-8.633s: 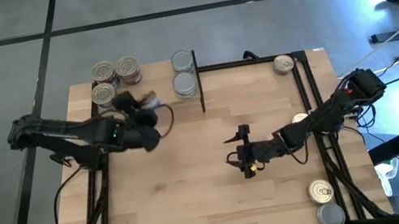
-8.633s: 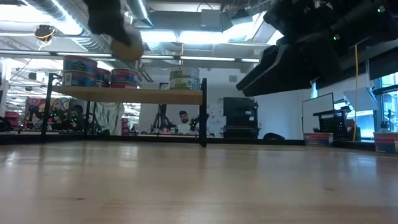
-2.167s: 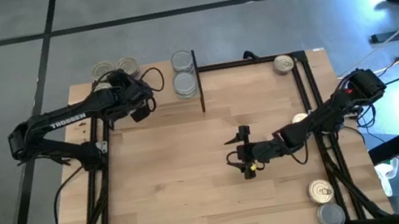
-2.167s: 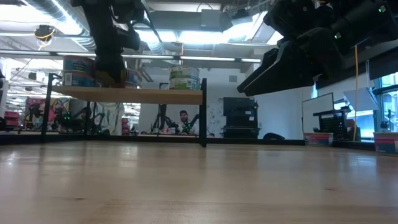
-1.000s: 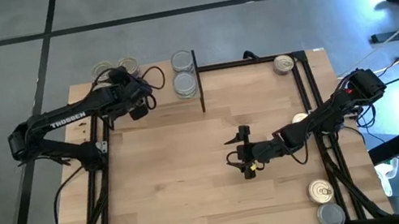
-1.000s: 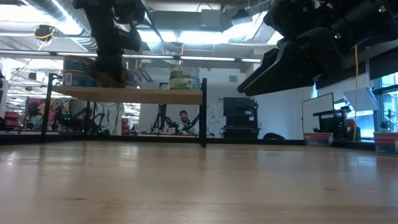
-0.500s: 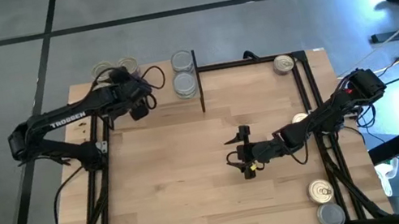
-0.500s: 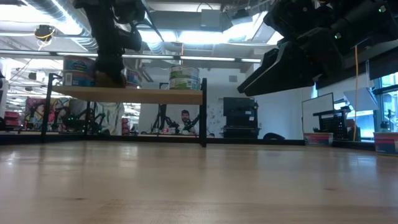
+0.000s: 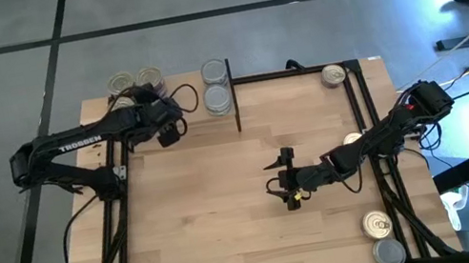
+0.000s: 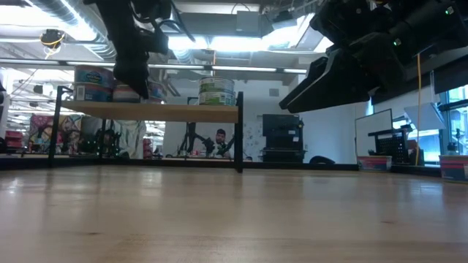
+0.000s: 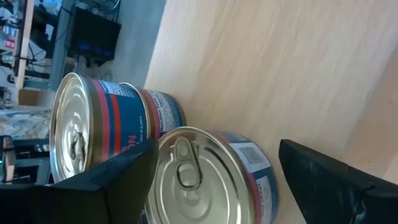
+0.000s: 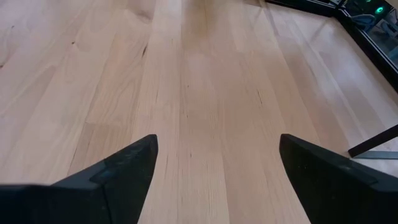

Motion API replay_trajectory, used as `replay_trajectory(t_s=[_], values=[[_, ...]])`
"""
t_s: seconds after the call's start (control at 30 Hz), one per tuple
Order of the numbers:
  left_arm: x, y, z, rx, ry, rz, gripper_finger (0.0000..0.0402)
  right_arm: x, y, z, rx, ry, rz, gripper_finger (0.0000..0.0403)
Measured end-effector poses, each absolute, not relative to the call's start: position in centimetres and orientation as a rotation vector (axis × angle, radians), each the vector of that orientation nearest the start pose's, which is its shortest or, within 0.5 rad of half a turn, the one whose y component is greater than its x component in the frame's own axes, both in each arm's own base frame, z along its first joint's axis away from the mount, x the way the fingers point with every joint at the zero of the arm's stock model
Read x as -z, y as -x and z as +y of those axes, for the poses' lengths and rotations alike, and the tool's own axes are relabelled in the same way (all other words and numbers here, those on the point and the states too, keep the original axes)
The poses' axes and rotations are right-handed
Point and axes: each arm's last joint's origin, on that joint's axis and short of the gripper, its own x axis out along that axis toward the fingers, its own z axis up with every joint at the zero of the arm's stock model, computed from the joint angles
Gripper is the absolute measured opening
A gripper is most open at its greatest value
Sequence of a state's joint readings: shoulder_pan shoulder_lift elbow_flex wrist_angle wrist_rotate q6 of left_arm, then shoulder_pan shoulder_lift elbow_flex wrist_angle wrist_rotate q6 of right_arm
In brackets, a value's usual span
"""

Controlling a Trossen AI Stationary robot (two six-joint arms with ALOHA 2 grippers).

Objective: Stack canned seafood by type on shelf
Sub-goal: Put the green tuna can on the shelf

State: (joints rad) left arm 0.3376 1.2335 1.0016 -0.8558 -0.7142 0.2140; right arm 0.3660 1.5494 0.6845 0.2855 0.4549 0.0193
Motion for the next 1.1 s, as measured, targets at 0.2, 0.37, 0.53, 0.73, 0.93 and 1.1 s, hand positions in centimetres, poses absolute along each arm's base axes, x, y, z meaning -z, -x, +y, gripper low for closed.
replay_trajectory(t_s=[0.2, 0.37, 0.53, 0.73, 0.93, 1.1], values=[[-27.8, -21.1, 8.4, -0.81, -0.377, 1.182, 0.0331, -16.8, -28.2, 9.5, 0.091, 0.213, 0.531, 0.0335], [-28.1, -21.7, 7.2, -0.782, -0.379, 1.128, 0.0331, -16.9, -28.2, 9.5, 0.091, 0.213, 0.53, 0.0335], [-28.0, -22.0, 6.0, -0.806, -0.288, 1.065, 0.0331, -16.9, -28.2, 9.5, 0.091, 0.211, 0.531, 0.0335], [-27.8, -22.4, 4.4, -0.726, -0.126, 1.01, 0.0331, -16.9, -28.3, 9.5, 0.092, 0.207, 0.521, 0.0335], [-27.7, -22.9, 1.7, -0.605, 0.017, 0.97, 0.0331, -17.1, -28.3, 9.5, 0.079, 0.252, 0.509, 0.0335], [-27.6, -22.9, -2.0, -0.477, 0.076, 0.947, 0.0331, -17.0, -28.3, 9.5, 0.072, 0.253, 0.517, 0.0335]])
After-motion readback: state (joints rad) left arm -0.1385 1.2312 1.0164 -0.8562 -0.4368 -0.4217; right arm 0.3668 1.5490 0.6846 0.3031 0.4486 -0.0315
